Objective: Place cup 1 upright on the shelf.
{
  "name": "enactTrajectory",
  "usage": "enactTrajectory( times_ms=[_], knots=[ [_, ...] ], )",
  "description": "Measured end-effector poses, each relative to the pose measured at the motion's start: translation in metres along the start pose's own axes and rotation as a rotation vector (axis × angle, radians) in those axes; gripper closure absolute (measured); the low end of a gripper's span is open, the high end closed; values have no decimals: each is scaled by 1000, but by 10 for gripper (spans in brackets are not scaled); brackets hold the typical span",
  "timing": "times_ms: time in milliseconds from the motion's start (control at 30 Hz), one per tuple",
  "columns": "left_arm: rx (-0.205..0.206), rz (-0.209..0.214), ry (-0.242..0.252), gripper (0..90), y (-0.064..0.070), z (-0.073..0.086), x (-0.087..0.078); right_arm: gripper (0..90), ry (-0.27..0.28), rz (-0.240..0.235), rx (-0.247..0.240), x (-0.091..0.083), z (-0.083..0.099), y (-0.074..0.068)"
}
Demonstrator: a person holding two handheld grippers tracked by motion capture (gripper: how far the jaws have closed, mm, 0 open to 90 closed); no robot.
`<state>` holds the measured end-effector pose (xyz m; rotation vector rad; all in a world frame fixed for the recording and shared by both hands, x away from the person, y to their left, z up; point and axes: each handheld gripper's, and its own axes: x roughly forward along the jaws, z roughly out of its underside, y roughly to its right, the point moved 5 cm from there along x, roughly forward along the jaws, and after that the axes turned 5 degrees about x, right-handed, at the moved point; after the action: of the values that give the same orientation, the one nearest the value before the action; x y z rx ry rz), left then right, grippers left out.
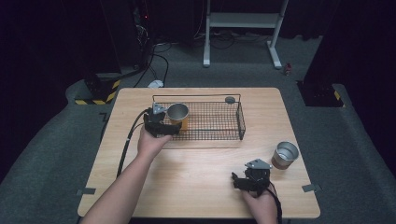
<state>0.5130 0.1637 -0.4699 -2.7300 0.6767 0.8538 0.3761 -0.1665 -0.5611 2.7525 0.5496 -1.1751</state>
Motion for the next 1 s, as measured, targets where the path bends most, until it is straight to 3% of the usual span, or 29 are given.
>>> enactTrajectory(
  times_ms=[167, 733, 1000],
  knots=[
    [-1, 8, 5, 6, 0, 11, -17, 102, 0, 0, 0, 0, 0, 0],
    [-17, 47, 6, 7, -1, 47, -47, 102, 0, 0, -2, 0, 0, 0],
    [-15, 52, -10, 8, -3, 73, -64, 102, 0, 0, -2, 0, 0, 0]
  ],
)
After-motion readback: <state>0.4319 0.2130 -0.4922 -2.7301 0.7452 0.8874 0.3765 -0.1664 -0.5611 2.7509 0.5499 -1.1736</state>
